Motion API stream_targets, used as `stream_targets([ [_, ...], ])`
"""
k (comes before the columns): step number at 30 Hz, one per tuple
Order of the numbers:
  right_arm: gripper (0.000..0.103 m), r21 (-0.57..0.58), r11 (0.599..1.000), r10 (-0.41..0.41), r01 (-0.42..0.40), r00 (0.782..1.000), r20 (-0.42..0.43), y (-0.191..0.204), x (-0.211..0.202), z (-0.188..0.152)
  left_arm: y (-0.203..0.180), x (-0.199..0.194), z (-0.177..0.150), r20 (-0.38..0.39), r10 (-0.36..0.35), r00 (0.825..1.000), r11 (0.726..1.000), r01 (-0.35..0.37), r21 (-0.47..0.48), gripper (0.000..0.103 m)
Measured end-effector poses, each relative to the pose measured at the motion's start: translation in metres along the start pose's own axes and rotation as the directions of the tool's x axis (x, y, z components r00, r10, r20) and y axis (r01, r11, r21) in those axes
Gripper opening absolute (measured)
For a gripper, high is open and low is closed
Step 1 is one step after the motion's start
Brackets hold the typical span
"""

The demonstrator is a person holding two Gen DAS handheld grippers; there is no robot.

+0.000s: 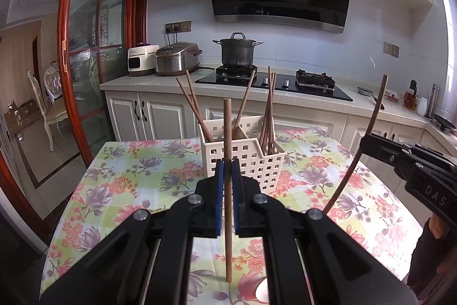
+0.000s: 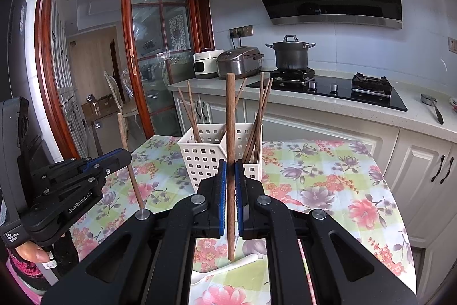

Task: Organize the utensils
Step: 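Lift both held chopsticks upright and carry them above the white caddy, then lower the chopsticks into the caddy and open both tools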

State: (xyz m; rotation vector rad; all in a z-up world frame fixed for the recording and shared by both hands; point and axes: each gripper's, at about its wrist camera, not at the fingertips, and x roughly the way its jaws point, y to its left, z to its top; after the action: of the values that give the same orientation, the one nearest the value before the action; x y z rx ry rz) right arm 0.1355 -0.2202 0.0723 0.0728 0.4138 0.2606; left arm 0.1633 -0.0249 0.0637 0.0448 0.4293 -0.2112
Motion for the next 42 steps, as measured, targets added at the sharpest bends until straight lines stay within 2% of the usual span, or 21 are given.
stream_targets([
  [25, 0.007, -0.083, 0.996, -0.017, 0.019, 1.0, 0.025, 0.015, 0.001, 0.012, -0.006, -0.003, 0.026, 0.055, -0.014, 0.998, 0.999, 0.012, 0.031, 0.006],
  [31, 0.007, -0.085, 0.996, -0.012, 0.014, 1.0, 0.021, 0.012, 0.011, 0.03, -0.007, -0.001, 0.052, 0.068, -0.032, 0.997, 0.999, 0.029, 0.045, 0.006],
  [42, 0.007, -0.075, 0.997, -0.016, 0.017, 1.0, 0.015, 0.0, 0.046, 0.091, -0.004, 0.002, 0.131, 0.127, -0.036, 0.991, 0.999, 0.03, 0.046, 0.006],
])
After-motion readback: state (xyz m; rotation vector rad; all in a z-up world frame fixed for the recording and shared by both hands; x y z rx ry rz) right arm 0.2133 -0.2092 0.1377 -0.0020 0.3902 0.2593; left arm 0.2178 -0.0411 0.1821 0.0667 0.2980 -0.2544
